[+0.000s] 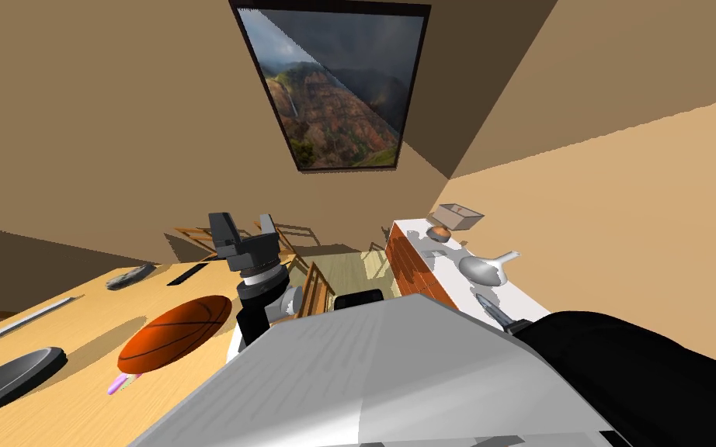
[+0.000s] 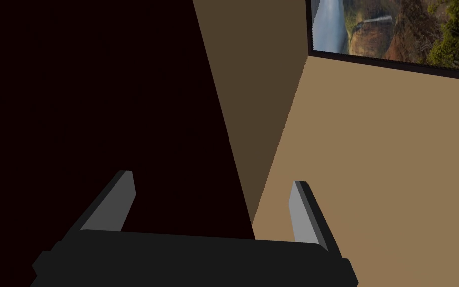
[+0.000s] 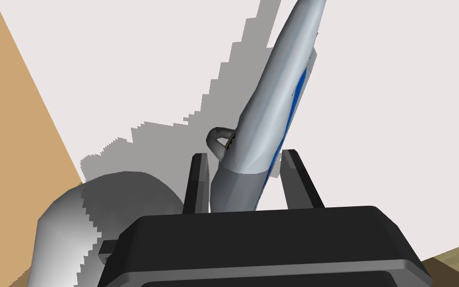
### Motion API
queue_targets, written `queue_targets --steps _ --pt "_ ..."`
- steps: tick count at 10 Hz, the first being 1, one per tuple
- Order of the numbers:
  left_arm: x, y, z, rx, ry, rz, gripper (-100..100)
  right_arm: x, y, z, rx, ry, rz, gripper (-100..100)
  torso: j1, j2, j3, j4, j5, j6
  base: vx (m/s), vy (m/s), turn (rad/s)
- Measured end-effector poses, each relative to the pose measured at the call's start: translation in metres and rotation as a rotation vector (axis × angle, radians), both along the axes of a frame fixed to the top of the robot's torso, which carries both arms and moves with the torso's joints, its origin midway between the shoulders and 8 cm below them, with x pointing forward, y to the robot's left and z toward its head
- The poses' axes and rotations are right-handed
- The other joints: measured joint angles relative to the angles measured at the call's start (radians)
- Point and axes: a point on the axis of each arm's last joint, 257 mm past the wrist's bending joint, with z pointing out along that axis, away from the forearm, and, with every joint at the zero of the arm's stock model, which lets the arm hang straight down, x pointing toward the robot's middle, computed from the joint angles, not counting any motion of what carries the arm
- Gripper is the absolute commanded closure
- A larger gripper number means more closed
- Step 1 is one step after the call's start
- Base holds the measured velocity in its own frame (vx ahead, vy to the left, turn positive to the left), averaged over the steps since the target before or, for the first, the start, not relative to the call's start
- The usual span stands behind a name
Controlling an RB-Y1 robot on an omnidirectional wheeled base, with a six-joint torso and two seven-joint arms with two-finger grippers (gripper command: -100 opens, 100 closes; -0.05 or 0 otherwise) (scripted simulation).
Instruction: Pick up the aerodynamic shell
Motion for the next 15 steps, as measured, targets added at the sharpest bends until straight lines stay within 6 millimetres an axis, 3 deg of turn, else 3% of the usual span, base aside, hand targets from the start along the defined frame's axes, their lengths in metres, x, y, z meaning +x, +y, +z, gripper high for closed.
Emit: queue_targets --steps 4,15 --pt "0.000 0.000 0.000 0.000 0.000 0.000 0 0.004 0.000 -0.001 -0.004 0.006 0.035 100 0.003 0.003 0.001 0.000 0.000 0.000 0.030 -0.016 -0.074" --pt "0.000 0.000 0.000 0.000 0.000 0.000 0 -0.011 0.062 -0.008 0.048 -0.030 0.138 100 -0.013 -0.009 -0.004 0.000 -0.017 -0.010 0.074 -0.050 -0.094"
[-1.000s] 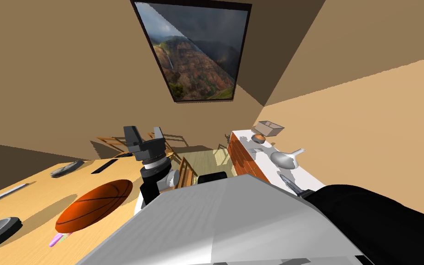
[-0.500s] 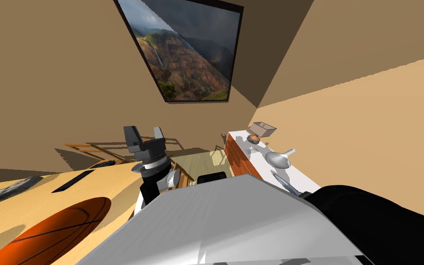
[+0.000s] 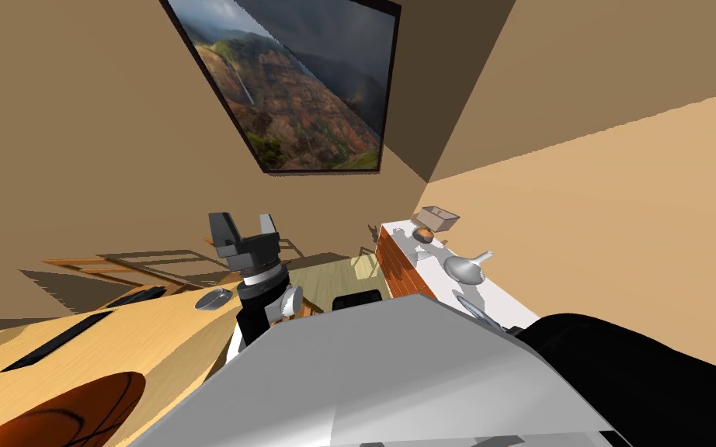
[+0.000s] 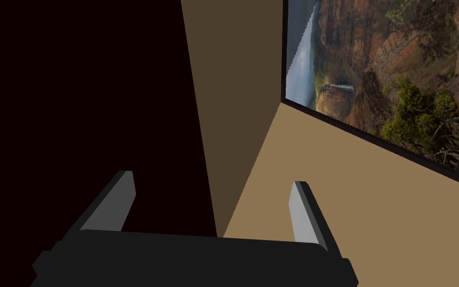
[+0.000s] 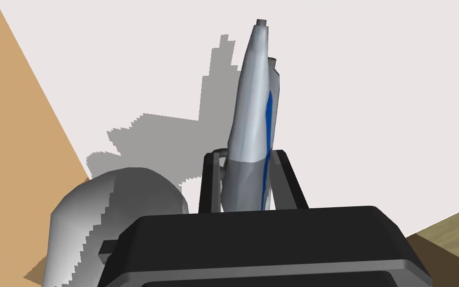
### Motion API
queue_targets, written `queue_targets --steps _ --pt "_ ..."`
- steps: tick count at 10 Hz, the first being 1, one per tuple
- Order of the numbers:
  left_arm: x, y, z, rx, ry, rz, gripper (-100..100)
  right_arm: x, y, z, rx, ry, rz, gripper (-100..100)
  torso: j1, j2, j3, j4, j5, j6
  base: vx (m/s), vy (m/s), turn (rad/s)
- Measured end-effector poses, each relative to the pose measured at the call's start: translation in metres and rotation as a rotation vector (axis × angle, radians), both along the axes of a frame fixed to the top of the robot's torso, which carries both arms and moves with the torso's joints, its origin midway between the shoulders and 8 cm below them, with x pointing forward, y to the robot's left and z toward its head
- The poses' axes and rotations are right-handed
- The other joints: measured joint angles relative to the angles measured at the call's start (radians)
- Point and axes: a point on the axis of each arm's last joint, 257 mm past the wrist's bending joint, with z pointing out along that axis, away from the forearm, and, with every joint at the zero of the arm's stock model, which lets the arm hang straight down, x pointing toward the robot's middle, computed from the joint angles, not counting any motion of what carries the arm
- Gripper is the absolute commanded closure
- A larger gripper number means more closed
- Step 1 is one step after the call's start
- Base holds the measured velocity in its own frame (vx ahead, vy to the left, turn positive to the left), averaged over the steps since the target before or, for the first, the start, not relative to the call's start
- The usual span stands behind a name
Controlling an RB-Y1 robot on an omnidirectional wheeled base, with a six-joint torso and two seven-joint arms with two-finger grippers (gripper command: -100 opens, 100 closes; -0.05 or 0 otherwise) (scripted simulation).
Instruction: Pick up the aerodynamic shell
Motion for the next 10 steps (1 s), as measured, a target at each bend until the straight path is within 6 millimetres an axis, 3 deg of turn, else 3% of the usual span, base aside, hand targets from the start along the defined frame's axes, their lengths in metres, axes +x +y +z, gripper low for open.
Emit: queue_targets --steps 3,5,9,10 --pt "0.000 0.000 0.000 0.000 0.000 0.000 0 0.004 0.000 0.000 -0.015 0.014 0.048 100 0.000 0.004 0.003 0.001 -0.001 -0.001 -0.007 0.002 0.008" --pt "0.000 0.000 0.000 0.000 0.000 0.000 0 0.001 0.010 0.000 -0.013 0.014 0.066 100 -0.004 0.000 0.000 0.000 -0.003 0.002 0.119 -0.083 -0.241" --pt "0.000 0.000 0.000 0.000 0.000 0.000 0 -0.001 0.019 0.002 -0.014 0.010 0.091 100 -0.001 0.002 0.002 0.001 -0.004 -0.002 0.023 -0.003 0.010" --pt "0.000 0.000 0.000 0.000 0.000 0.000 0 0.000 0.019 0.003 -0.021 0.016 0.106 100 -0.001 0.003 0.002 0.001 -0.004 -0.002 0.141 -0.065 -0.313"
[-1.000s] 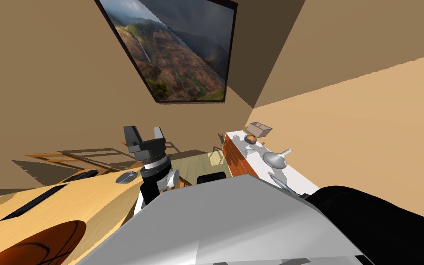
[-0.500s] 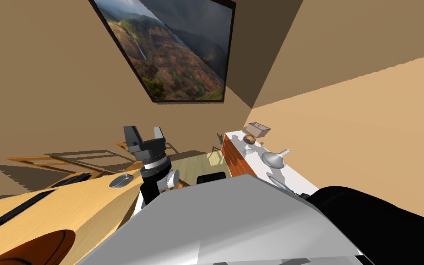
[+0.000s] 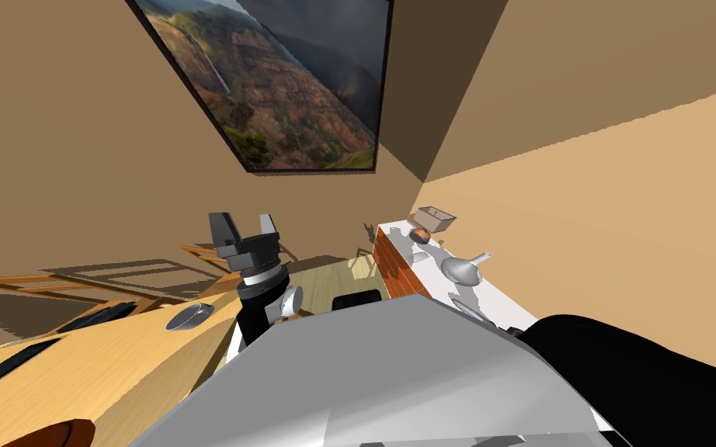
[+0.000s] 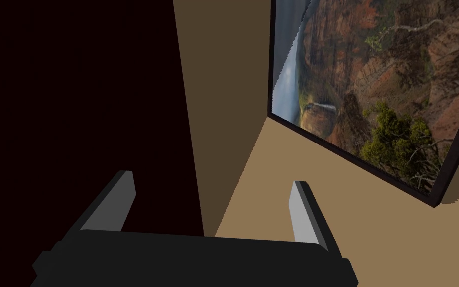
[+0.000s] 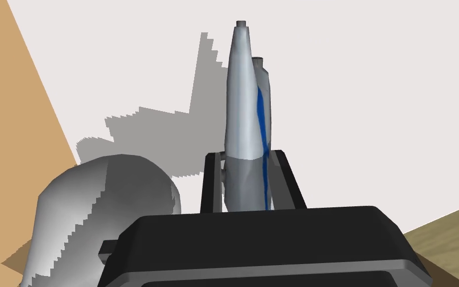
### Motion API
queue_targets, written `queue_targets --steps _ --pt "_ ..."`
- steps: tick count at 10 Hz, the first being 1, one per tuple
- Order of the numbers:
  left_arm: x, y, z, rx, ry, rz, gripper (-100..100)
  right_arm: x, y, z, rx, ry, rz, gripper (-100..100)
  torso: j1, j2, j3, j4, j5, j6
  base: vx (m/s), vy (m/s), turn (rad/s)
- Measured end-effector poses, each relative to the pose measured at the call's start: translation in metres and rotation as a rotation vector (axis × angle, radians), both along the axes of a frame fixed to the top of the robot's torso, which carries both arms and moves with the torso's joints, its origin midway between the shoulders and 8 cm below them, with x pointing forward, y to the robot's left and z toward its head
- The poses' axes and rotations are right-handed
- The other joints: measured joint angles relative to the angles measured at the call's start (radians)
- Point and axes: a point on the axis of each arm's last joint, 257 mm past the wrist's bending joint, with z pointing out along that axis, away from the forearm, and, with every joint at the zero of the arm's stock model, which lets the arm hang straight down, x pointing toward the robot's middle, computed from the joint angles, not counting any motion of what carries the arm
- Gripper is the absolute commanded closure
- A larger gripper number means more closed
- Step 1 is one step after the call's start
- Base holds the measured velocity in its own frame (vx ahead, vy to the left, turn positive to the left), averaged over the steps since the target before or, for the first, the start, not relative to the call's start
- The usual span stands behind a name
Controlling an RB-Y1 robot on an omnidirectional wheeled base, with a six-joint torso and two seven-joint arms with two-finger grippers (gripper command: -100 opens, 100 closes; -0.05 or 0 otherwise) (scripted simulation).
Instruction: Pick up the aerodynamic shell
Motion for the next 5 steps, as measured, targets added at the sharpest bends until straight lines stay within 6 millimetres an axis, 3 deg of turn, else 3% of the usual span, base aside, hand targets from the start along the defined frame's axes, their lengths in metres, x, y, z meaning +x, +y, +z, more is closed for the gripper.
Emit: queue_targets --steps 1,2,4,5 --pt "0.0000 0.0001 -0.0001 0.000 0.000 0.000 0 -0.0043 0.0089 0.0014 0.007 -0.007 -0.003 100 -0.002 -0.006 -0.003 -0.002 0.000 0.003 0.143 -0.058 -0.190" --pt "0.0000 0.0000 0.0000 0.000 0.000 0.000 0 -0.0078 0.0144 0.0027 0.013 -0.021 -0.020 100 -0.003 -0.008 -0.004 -0.001 -0.001 0.000 0.052 -0.030 0.031" --pt "0.0000 0.0000 0.0000 0.000 0.000 0.000 0 -0.0049 0.0171 0.0034 0.010 -0.017 0.008 100 -0.002 -0.002 -0.001 0.000 -0.001 0.000 0.001 -0.009 0.021" --pt "0.0000 0.0000 0.0000 0.000 0.000 0.000 0 -0.0039 0.0173 0.0037 0.001 -0.008 0.032 100 -0.001 0.000 0.000 0.000 0.000 0.000 0.104 -0.054 -0.262"
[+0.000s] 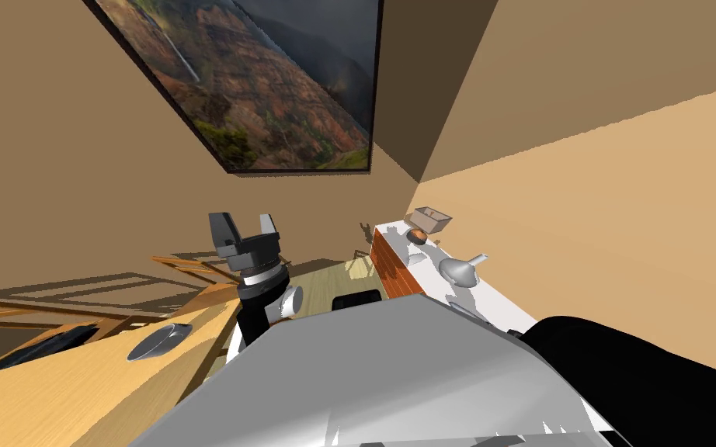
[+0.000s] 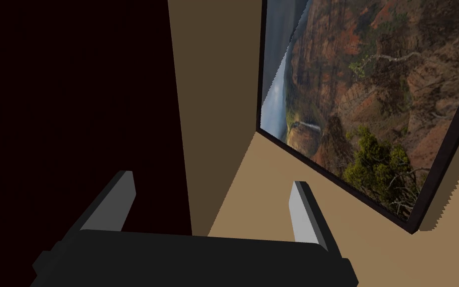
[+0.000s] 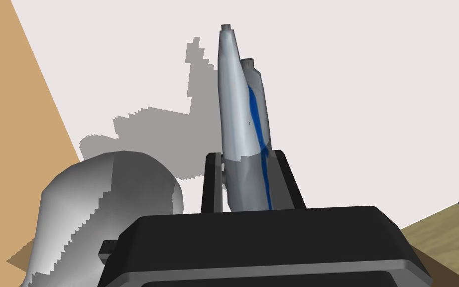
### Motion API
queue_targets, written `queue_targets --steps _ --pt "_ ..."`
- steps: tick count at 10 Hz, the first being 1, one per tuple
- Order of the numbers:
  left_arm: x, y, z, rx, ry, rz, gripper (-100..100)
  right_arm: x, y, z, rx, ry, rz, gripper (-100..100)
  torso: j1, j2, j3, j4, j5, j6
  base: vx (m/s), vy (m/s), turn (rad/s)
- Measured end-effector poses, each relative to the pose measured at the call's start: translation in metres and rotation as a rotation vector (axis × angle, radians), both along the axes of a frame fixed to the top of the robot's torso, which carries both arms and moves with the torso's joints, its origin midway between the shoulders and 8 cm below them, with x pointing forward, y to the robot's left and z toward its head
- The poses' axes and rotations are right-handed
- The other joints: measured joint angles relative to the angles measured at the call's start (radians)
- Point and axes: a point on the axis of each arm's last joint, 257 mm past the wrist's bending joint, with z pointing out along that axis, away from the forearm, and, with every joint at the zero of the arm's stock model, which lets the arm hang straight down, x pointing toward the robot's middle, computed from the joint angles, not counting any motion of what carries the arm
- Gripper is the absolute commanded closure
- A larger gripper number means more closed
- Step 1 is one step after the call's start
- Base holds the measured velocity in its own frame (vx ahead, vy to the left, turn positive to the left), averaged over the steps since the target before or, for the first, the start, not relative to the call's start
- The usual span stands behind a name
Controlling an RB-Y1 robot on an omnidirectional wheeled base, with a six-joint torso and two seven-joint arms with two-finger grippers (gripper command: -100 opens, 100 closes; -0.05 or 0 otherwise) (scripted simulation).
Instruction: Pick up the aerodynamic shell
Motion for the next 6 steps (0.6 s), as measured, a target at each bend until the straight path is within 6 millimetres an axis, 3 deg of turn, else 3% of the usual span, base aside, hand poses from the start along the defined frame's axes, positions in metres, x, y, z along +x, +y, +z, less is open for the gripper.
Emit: queue_targets --steps 2,4,6 --pt "0.000 0.000 0.000 0.000 0.000 0.000 0 -0.007 0.011 0.004 0.003 -0.012 -0.007 100 -0.002 -0.006 -0.003 -0.001 0.000 0.001 0.104 -0.044 -0.118" --pt "0.000 0.000 0.000 0.000 0.000 0.000 0 -0.006 0.015 0.005 -0.005 -0.005 0.023 100 0.000 -0.002 -0.001 0.000 0.000 0.000 0.010 -0.002 0.029" --pt "0.000 0.000 0.000 0.000 0.000 0.000 0 -0.007 0.020 0.008 -0.013 -0.007 0.036 100 -0.001 -0.003 -0.002 -0.001 0.000 0.004 0.122 -0.059 -0.255"
